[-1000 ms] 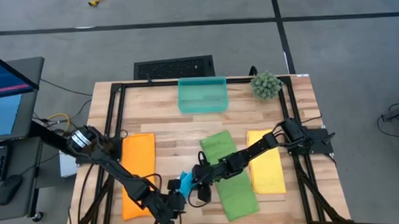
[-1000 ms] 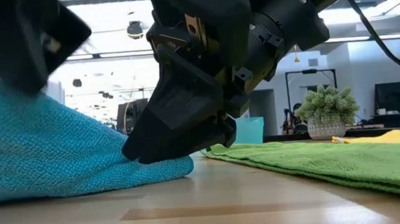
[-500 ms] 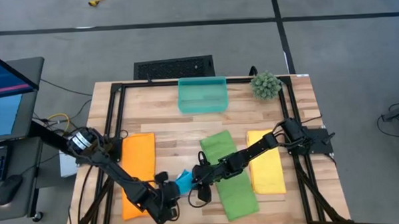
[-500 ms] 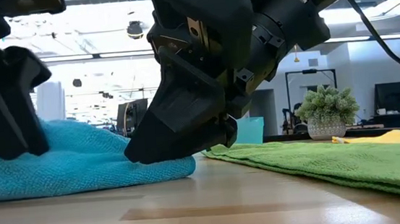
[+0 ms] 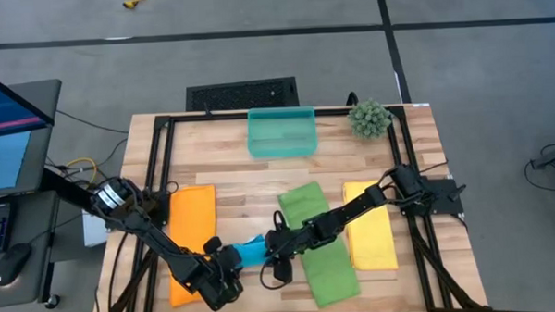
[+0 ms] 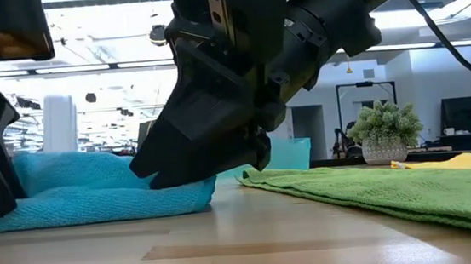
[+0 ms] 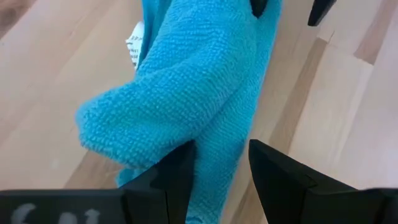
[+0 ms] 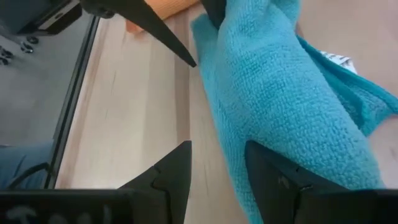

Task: Roll microfiber towels into tight, uniform cylinder then place into a basket
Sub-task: Roll the blue towel, then put the rolled blue towel into the green bin

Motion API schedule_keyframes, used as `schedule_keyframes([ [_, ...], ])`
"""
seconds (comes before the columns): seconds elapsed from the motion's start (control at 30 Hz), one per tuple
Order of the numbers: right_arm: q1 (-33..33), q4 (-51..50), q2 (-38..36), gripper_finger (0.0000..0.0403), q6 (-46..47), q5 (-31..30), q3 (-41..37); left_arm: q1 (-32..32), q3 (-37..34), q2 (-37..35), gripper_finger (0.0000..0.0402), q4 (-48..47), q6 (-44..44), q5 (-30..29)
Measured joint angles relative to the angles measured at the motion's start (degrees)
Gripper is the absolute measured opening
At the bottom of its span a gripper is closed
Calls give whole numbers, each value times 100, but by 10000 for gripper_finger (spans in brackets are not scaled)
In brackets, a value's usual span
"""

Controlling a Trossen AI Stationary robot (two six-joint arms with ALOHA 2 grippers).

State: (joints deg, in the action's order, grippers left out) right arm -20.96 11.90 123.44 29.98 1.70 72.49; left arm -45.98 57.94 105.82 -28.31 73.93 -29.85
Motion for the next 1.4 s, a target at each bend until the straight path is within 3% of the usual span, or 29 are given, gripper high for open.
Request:
schedule_keyframes([
  [0.4, 60, -802, -624, 175, -117, 161, 9, 0, -159, -2, 151, 266, 59, 44],
  [0.8, 65, -848, -886, 186, -2751, 181, 21, 4, -165, 13, 151, 279, 364, 98],
  [1.1, 559, -847, -876, 269, -2399, 341, 20, 4, -170, 17, 151, 349, 369, 84],
  [1.4, 810, -83, -356, 286, -2053, 973, 67, 4, -170, 24, 151, 375, 350, 44],
])
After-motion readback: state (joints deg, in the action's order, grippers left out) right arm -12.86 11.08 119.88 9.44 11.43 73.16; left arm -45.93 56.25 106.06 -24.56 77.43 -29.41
